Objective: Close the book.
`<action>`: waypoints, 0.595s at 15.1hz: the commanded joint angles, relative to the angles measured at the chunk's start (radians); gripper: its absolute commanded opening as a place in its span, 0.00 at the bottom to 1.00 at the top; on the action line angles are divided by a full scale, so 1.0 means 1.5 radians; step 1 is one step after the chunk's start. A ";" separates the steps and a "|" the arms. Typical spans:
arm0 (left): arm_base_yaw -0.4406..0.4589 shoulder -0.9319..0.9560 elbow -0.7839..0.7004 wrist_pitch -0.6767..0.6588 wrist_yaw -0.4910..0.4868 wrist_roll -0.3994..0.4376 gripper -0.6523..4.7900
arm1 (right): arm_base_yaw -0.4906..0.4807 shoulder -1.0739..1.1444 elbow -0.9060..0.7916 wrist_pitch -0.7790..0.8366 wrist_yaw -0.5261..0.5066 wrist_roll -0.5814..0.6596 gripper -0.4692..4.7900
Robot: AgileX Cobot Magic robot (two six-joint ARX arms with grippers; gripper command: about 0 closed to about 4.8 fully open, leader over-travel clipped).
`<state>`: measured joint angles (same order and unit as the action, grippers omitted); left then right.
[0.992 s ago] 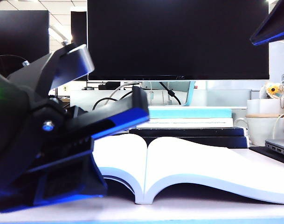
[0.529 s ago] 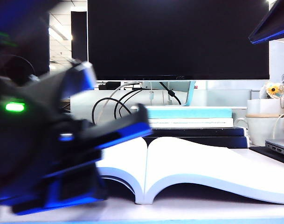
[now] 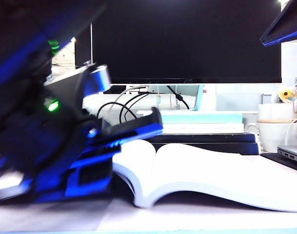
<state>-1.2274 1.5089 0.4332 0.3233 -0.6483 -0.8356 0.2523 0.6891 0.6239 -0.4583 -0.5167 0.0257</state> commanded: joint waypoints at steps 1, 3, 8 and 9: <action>-0.004 -0.012 0.069 0.017 -0.019 0.156 0.11 | 0.000 -0.002 0.003 0.011 -0.001 0.000 0.08; -0.005 -0.012 0.144 0.026 -0.019 0.301 0.11 | 0.000 -0.002 0.003 0.011 -0.001 0.000 0.08; -0.001 -0.012 0.179 0.133 0.024 0.471 0.11 | 0.000 -0.001 0.003 0.010 -0.001 0.000 0.08; 0.000 -0.009 0.179 0.131 0.035 0.472 0.11 | 0.000 -0.001 0.003 0.010 -0.001 0.000 0.08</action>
<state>-1.2293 1.4982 0.6930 0.4831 -0.6147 -0.1452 0.2523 0.6891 0.6239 -0.4587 -0.5167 0.0257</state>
